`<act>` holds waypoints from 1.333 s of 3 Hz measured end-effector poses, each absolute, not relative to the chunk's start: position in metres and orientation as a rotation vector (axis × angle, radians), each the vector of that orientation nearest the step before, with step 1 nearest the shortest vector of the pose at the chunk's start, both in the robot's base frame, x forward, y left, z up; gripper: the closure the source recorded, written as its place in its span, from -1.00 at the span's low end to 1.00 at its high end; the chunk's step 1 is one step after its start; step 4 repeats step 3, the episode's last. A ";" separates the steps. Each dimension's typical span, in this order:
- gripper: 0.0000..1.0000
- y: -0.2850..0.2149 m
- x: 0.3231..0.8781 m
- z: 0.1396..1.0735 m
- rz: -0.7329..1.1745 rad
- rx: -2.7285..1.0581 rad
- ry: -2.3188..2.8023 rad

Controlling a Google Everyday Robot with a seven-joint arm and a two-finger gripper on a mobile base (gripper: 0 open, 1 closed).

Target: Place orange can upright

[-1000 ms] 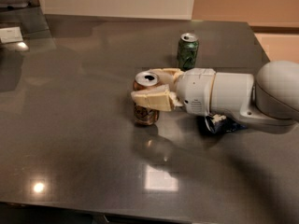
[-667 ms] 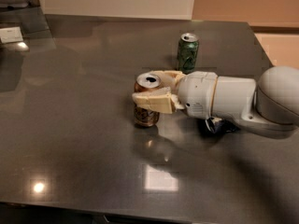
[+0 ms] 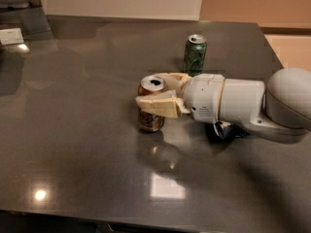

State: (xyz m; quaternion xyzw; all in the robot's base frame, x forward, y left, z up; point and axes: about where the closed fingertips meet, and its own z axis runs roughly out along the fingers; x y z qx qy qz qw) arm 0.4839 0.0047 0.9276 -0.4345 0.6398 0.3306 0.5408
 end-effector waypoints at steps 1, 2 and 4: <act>-0.76 0.007 0.483 0.929 0.786 -1.038 1.518; -1.00 0.009 0.482 0.930 0.786 -1.043 1.516; -1.00 0.009 0.482 0.930 0.786 -1.043 1.516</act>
Offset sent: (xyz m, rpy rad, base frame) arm -0.0008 0.0020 0.0008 -0.0016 -0.0016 0.0033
